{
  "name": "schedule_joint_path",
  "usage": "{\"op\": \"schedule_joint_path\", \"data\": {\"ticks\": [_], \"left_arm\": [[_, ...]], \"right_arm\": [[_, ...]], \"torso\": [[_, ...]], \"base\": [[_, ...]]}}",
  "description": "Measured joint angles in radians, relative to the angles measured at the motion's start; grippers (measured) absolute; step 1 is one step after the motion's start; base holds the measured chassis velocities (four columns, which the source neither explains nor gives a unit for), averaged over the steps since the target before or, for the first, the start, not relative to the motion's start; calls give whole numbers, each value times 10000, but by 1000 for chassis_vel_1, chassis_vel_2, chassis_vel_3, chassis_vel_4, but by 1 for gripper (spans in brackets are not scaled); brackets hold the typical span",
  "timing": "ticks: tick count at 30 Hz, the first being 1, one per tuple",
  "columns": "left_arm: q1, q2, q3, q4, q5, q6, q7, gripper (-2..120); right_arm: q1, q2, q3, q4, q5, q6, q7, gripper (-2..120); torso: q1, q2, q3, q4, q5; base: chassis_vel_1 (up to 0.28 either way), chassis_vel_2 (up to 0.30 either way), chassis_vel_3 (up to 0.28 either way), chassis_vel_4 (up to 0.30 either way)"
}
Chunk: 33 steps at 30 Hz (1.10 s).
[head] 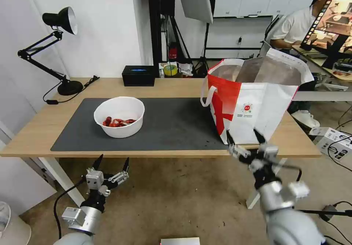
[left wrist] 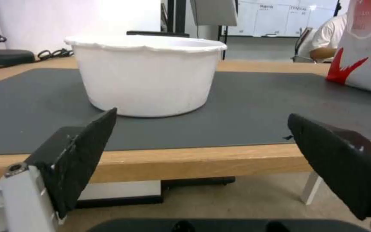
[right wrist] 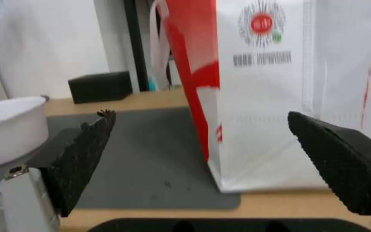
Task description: Pick up the trash from the table and place it into the takeout bag.
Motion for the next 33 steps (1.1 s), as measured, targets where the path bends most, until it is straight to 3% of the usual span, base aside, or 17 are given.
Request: {"op": "schedule_joint_path", "data": {"ticks": [15,28,33], "left_arm": [[-52,35,-49,16,-46,-9,41,100],[-38,140,-193,30,-214,-109,50,100],[-475,581,-361,-109,-736,139,-30,100]], "right_arm": [[-159,848,-662,-1506,-1118,421,-180,100],[-199,944,-778,-1632,-1347,434,-159,100],[-194,936,-777,-1625,-1338,428,-155,100]], "torso": [[0,0,1,1,1],[0,0,1,2,0],[1,-1,1,2,0]], "base": [[0,0,0,0],[0,0,0,0],[0,0,0,0]]}}
